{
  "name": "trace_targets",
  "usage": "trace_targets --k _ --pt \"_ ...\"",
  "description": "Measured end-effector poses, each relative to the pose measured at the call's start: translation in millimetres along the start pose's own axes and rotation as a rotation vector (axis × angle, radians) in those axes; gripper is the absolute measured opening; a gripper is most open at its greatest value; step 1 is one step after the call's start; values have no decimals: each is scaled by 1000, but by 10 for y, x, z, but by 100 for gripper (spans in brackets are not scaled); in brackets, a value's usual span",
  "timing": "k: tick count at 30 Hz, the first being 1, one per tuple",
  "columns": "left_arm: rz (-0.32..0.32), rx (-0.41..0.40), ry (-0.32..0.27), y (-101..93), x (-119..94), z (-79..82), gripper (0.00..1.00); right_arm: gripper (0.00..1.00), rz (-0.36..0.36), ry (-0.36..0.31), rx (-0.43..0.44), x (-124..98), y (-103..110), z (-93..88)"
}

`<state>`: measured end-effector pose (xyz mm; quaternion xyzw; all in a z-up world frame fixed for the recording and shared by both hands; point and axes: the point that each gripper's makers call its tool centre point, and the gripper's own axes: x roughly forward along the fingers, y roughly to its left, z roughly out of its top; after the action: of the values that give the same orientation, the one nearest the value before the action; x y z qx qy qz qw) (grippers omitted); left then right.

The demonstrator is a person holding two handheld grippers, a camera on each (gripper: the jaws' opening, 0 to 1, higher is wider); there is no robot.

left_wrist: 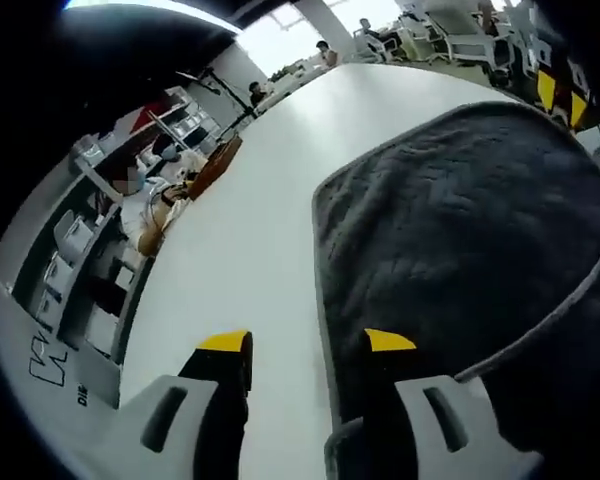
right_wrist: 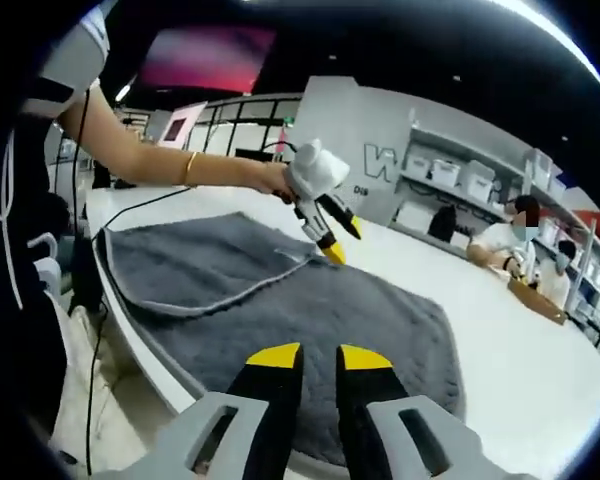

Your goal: Open the folded towel by lifting each exposed corner and separating the folded layers until the towel lies flat within the target outline without major curled edges

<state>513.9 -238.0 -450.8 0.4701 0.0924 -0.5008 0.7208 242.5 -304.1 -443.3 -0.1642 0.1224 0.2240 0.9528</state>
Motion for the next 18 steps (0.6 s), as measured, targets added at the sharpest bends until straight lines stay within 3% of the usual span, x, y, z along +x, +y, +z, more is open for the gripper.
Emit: trace_targets --k 6,18 --pt "-47 -44 -32 7 -146 14 41 9 83 -4 -61 72 204 66" --pt "-134 -62 -35 -41 -374 -268 40 10 261 -34 -172 126 590 185"
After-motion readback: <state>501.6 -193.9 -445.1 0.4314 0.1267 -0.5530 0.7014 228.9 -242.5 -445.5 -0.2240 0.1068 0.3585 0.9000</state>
